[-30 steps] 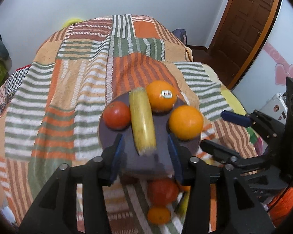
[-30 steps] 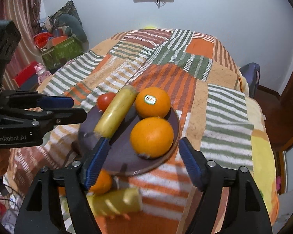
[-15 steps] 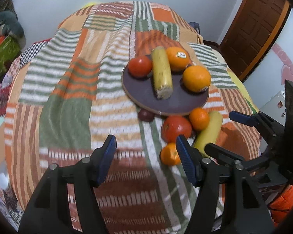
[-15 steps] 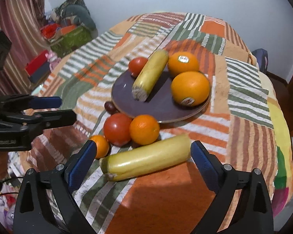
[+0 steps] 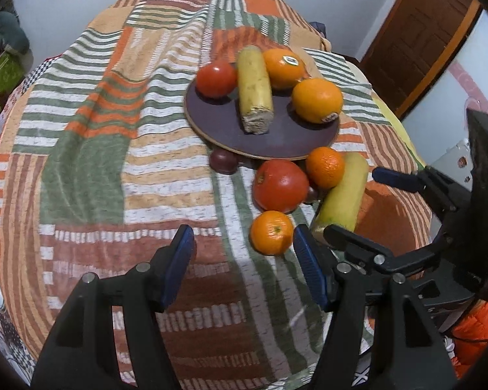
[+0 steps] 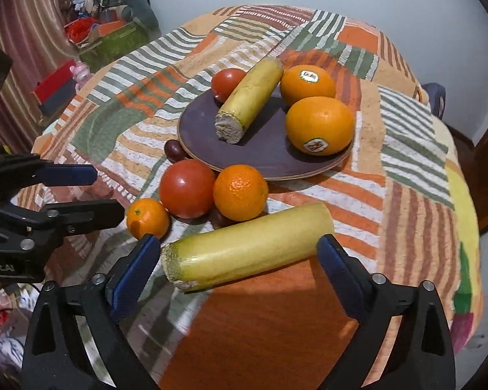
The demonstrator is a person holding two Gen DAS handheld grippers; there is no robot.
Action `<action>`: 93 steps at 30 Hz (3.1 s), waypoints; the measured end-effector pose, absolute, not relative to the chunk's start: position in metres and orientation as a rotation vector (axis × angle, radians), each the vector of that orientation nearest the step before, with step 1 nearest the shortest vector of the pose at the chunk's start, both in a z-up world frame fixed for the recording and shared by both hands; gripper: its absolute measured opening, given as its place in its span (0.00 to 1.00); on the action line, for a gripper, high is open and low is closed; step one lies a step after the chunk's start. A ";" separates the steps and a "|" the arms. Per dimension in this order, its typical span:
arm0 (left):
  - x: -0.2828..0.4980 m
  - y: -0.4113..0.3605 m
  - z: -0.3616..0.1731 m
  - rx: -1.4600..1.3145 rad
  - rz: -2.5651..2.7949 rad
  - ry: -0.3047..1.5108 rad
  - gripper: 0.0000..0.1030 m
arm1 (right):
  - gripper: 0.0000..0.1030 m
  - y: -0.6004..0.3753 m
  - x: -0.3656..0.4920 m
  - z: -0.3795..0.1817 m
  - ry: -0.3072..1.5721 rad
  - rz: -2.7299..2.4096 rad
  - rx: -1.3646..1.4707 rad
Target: Organize fruits
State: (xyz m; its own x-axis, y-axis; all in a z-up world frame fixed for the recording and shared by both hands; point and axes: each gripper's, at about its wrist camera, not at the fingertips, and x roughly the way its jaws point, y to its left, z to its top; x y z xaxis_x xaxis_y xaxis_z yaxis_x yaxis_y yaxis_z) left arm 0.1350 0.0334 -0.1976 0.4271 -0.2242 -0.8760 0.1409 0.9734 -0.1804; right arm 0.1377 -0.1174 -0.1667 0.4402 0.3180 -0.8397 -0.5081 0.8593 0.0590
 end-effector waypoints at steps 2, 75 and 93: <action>0.138 0.027 -0.200 -0.074 -0.239 1.111 0.61 | 0.88 -0.124 0.138 -0.165 0.988 0.502 -0.216; 0.164 0.033 -0.192 -0.138 -0.241 1.013 0.45 | 0.50 -0.206 0.198 -0.194 1.082 0.276 -0.029; 0.173 0.036 -0.190 -0.136 -0.222 1.008 0.45 | 0.33 -0.219 0.203 -0.194 1.089 0.286 -0.047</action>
